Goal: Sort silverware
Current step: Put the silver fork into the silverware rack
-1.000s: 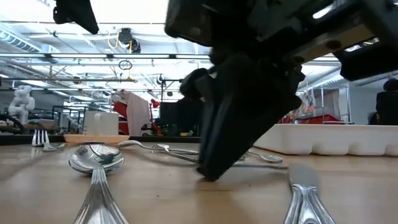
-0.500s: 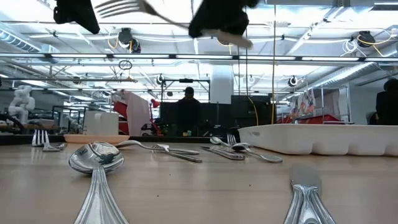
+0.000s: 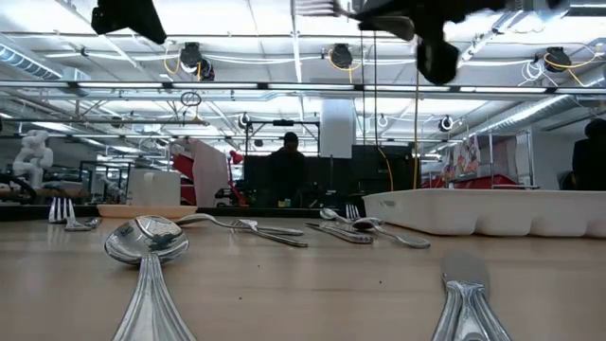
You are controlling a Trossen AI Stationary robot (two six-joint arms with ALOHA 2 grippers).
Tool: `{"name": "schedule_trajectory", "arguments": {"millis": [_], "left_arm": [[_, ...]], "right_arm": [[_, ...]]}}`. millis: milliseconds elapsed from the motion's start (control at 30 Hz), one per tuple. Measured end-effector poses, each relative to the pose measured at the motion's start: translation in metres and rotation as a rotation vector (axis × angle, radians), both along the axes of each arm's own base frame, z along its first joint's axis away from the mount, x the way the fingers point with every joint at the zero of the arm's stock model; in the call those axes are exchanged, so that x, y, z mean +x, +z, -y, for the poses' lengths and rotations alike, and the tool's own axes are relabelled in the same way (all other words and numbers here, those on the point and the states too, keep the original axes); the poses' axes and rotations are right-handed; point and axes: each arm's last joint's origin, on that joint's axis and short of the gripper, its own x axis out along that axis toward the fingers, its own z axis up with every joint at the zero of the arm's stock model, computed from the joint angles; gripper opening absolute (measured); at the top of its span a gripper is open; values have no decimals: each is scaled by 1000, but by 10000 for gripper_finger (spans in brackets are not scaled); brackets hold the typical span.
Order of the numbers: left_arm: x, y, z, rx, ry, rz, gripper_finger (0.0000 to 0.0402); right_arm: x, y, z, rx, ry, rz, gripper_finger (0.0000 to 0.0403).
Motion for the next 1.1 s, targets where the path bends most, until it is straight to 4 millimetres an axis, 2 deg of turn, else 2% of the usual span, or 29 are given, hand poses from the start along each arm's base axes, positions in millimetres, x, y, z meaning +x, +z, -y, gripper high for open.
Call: {"name": "schedule_trajectory", "arguments": {"millis": [167, 333, 467, 600, 800, 933, 1100], "left_arm": [[8, 7, 1, -15, 0, 114, 41], [19, 20, 2, 2, -13, 280, 41], [38, 38, 2, 49, 22, 510, 41], [65, 45, -4, 40, -13, 783, 41], [121, 23, -25, -111, -151, 1013, 41], [161, -2, -35, -137, -247, 1094, 41], [202, -34, -46, -147, -285, 1176, 41]], "right_arm": [[-41, -33, 14, 266, -168, 272, 0], [-67, -50, 20, 375, -232, 473, 0], [-73, -43, 21, 349, -195, 569, 0], [-70, -24, 17, 278, -105, 653, 0], [-61, 1, 12, 183, -2, 721, 0], [-60, 4, 11, 149, 12, 724, 0], [-60, 4, 10, 144, 37, 732, 0]]}}
